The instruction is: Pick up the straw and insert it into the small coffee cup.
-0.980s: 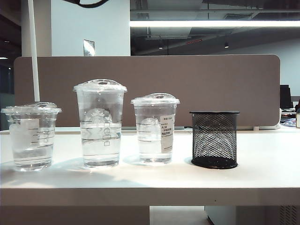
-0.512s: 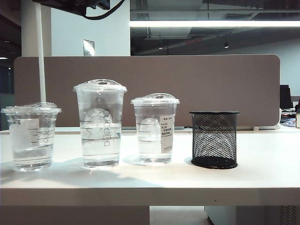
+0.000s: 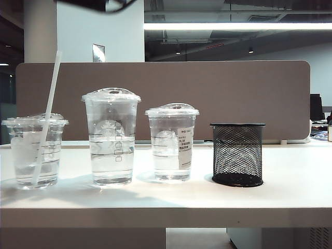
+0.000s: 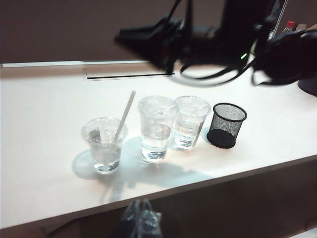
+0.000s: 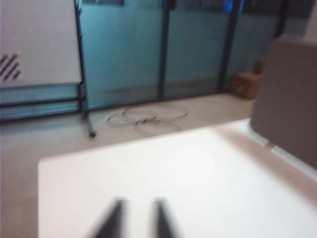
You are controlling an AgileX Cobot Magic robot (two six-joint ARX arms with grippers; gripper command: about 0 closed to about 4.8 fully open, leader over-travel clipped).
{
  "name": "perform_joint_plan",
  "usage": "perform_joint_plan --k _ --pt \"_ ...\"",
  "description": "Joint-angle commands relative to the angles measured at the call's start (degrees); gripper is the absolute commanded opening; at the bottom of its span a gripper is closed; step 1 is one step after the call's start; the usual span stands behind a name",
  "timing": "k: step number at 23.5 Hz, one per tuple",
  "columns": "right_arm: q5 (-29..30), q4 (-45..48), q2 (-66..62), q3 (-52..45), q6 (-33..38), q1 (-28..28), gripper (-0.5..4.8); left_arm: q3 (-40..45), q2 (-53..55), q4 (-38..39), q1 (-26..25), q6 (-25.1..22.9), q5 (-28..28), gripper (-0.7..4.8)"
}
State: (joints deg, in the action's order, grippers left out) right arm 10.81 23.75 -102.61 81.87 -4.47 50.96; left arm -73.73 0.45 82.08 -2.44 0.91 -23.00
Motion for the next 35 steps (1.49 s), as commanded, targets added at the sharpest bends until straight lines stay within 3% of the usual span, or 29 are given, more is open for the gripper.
perform_joint_plan --k 1,7,8,10,15,19,22,28,30,35 --pt "-0.9 -2.6 7.6 0.4 -1.0 -1.4 -0.01 -0.1 0.1 0.1 0.0 -0.2 -0.2 -0.05" --pt "-0.8 -16.9 19.8 0.3 -8.1 -3.0 -0.02 -0.1 0.1 -3.1 0.0 -0.5 -0.3 -0.05" --pt "-0.8 -19.7 23.2 -0.6 -9.4 -3.6 -0.02 0.0 0.1 -4.4 0.0 -3.7 -0.3 -0.05" --pt "-1.1 -20.2 29.1 -4.6 -10.2 -4.0 -0.01 0.3 0.1 -7.4 0.0 -8.3 -0.3 -0.05" --pt "-6.1 -19.6 42.6 -16.3 -10.4 -4.2 -0.01 6.5 0.1 -14.8 0.0 -9.1 -3.7 -0.05" --pt "-7.2 -18.1 52.0 -25.4 -10.3 -4.1 -0.01 14.8 0.1 -18.6 0.0 -14.5 -9.4 -0.05" --pt "-9.6 -17.9 59.3 -31.7 -10.2 -4.1 -0.01 21.8 0.1 -22.4 0.0 -14.5 -13.4 -0.05" --pt "-15.0 -18.1 73.0 -41.5 -5.8 -4.1 -0.01 34.1 0.0 -31.5 0.0 -14.1 -14.1 -0.05" --pt "-18.1 -19.9 79.5 -45.1 -4.2 -4.1 -0.01 37.9 0.1 -38.4 0.0 -12.0 -14.3 -0.06" --pt "-22.6 -30.0 90.1 -48.7 -2.7 -4.0 -0.01 43.6 0.2 -46.9 0.0 -7.5 -11.6 -0.05"
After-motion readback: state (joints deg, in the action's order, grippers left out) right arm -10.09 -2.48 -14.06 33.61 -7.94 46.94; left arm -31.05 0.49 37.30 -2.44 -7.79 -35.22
